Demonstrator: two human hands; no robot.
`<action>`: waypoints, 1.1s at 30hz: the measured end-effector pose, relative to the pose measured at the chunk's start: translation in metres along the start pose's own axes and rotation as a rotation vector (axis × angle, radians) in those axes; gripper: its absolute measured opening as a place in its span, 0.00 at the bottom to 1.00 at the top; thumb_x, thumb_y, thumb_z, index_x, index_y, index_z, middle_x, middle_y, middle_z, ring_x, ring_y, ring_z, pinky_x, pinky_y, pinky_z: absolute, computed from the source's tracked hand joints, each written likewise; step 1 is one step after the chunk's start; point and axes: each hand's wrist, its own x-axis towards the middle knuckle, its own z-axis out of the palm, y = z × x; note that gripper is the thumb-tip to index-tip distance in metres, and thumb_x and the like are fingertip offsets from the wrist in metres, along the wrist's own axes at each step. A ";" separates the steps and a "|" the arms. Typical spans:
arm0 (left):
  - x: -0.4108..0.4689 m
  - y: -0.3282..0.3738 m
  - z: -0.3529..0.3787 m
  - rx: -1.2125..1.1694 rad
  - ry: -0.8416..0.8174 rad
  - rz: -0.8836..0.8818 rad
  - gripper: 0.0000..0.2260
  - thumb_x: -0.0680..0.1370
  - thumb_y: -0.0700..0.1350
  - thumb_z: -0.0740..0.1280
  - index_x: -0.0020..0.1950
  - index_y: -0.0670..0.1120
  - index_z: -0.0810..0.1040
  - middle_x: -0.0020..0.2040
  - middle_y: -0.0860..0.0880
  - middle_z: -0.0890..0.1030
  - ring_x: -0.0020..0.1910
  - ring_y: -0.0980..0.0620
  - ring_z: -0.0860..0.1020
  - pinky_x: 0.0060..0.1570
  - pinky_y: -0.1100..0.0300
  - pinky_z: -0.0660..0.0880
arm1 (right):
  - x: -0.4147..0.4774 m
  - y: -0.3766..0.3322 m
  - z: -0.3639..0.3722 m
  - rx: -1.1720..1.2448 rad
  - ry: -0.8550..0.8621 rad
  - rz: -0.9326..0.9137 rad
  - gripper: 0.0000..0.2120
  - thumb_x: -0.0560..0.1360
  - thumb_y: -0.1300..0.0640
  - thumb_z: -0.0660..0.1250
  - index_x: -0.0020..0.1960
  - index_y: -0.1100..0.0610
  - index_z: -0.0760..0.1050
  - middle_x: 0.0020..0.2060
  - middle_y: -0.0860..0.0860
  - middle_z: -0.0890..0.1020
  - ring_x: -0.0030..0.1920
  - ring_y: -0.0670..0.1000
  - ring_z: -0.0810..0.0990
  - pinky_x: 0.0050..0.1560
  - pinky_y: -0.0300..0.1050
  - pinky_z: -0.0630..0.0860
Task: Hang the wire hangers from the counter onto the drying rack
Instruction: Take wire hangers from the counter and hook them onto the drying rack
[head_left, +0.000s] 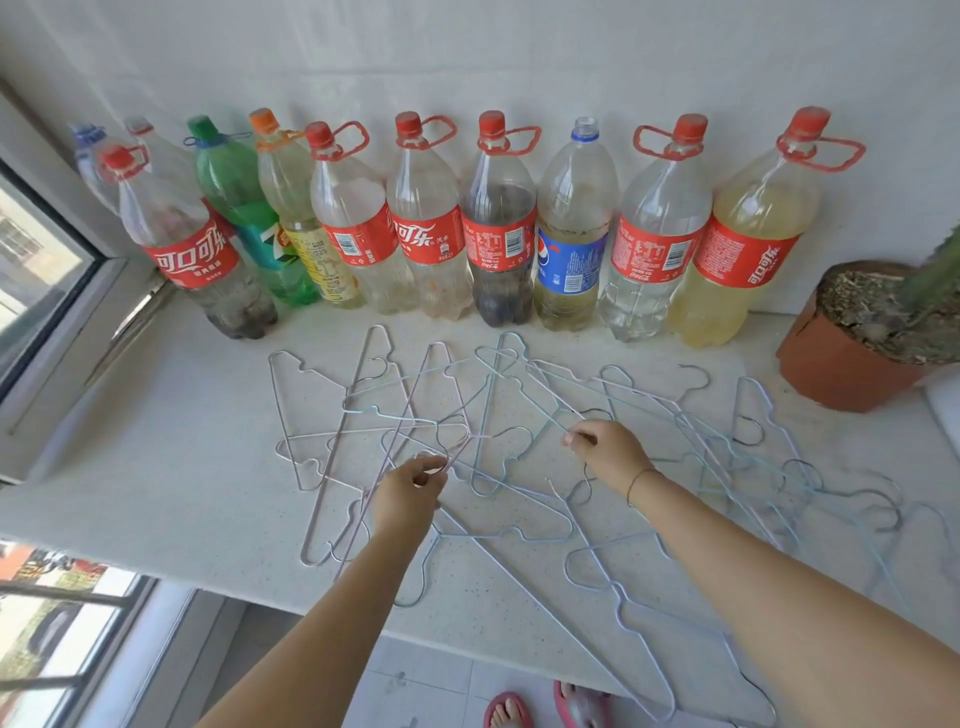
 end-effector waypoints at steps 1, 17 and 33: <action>-0.001 -0.001 0.000 0.000 0.005 0.011 0.07 0.75 0.43 0.68 0.49 0.54 0.81 0.38 0.52 0.81 0.29 0.54 0.77 0.33 0.63 0.70 | 0.000 -0.006 -0.007 0.036 0.014 -0.015 0.08 0.75 0.56 0.63 0.44 0.56 0.80 0.34 0.53 0.80 0.37 0.53 0.77 0.40 0.43 0.70; -0.004 -0.011 0.001 -0.127 -0.073 -0.098 0.09 0.75 0.37 0.66 0.55 0.41 0.77 0.40 0.44 0.83 0.34 0.50 0.81 0.42 0.60 0.76 | -0.003 -0.114 -0.041 0.213 0.141 -0.334 0.09 0.74 0.57 0.64 0.44 0.60 0.82 0.24 0.46 0.75 0.32 0.48 0.73 0.38 0.44 0.70; 0.084 0.003 -0.017 0.530 -0.207 0.239 0.17 0.76 0.45 0.67 0.65 0.49 0.75 0.64 0.49 0.76 0.57 0.47 0.76 0.59 0.55 0.71 | -0.001 -0.061 -0.015 0.071 0.184 -0.109 0.16 0.75 0.56 0.64 0.30 0.59 0.70 0.23 0.52 0.66 0.28 0.50 0.64 0.32 0.43 0.62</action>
